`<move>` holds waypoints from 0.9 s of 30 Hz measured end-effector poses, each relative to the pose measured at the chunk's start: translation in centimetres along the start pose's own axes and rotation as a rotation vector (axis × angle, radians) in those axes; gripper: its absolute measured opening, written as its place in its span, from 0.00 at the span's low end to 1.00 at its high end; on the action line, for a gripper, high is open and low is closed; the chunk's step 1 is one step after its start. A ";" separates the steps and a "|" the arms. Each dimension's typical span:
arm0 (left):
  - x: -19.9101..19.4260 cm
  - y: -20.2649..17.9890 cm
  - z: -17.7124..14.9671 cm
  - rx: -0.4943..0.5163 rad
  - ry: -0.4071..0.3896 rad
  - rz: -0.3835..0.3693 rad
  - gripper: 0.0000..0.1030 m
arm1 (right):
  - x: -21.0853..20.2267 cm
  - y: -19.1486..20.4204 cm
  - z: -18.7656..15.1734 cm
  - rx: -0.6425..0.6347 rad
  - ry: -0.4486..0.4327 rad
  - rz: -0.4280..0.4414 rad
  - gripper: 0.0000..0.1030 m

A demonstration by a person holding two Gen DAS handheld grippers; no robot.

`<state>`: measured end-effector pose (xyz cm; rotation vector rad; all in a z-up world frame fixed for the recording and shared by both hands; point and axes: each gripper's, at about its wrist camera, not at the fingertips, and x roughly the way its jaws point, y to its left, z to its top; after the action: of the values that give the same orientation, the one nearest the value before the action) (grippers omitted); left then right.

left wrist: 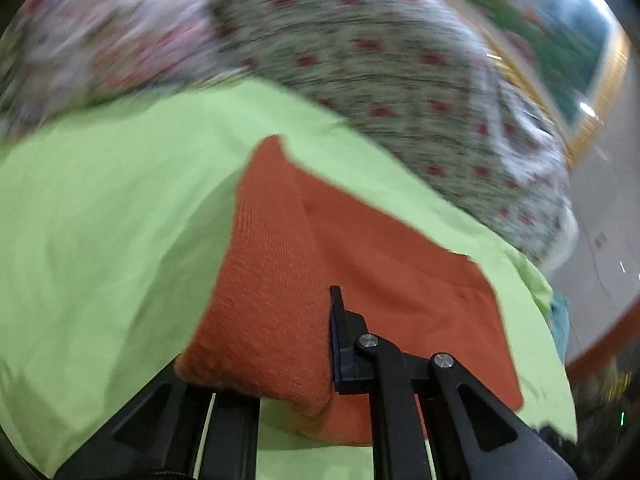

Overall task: Fold small clothes
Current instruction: 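Grasp the folded sweater edge with the left tool while the right tool grasps it too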

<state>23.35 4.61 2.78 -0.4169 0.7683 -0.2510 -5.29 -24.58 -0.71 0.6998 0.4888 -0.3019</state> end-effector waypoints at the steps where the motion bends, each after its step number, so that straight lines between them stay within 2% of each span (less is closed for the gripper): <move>1: -0.1 -1.4 -0.1 0.039 0.000 -0.018 0.09 | 0.0 -0.2 0.6 0.003 -0.003 0.002 0.55; 3: 0.4 -4.5 -0.7 0.131 0.015 -0.045 0.09 | 0.5 -0.3 2.2 -0.002 0.008 0.016 0.55; 6: 2.2 -8.8 -3.1 0.270 0.050 -0.044 0.09 | 1.8 -0.1 4.8 -0.018 0.030 0.042 0.55; 9: 4.4 -11.7 -6.4 0.377 0.102 -0.033 0.09 | 4.2 0.3 7.7 -0.031 0.052 0.072 0.55; 12: 5.7 -12.9 -9.0 0.451 0.123 0.003 0.09 | 8.3 1.4 10.2 -0.040 0.124 0.118 0.56; 14: 5.9 -13.0 -9.6 0.465 0.115 0.010 0.09 | 11.0 2.4 11.2 -0.053 0.169 0.135 0.59; 17: 5.6 -12.5 -9.0 0.430 0.118 -0.016 0.09 | 14.7 4.0 12.3 -0.076 0.235 0.177 0.63; 25: 4.9 -12.7 -8.7 0.457 0.111 -0.009 0.09 | 23.1 8.9 14.8 -0.125 0.344 0.271 0.63; 26: 4.7 -12.9 -8.6 0.462 0.108 -0.008 0.09 | 23.9 9.4 14.9 -0.135 0.359 0.274 0.59; 27: 4.5 -13.1 -8.3 0.465 0.105 -0.009 0.09 | 24.5 9.9 14.9 -0.157 0.377 0.271 0.49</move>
<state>19.60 -10.98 0.63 0.0331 0.7834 -0.4507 24.49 -29.99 1.64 0.6621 0.7582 0.1266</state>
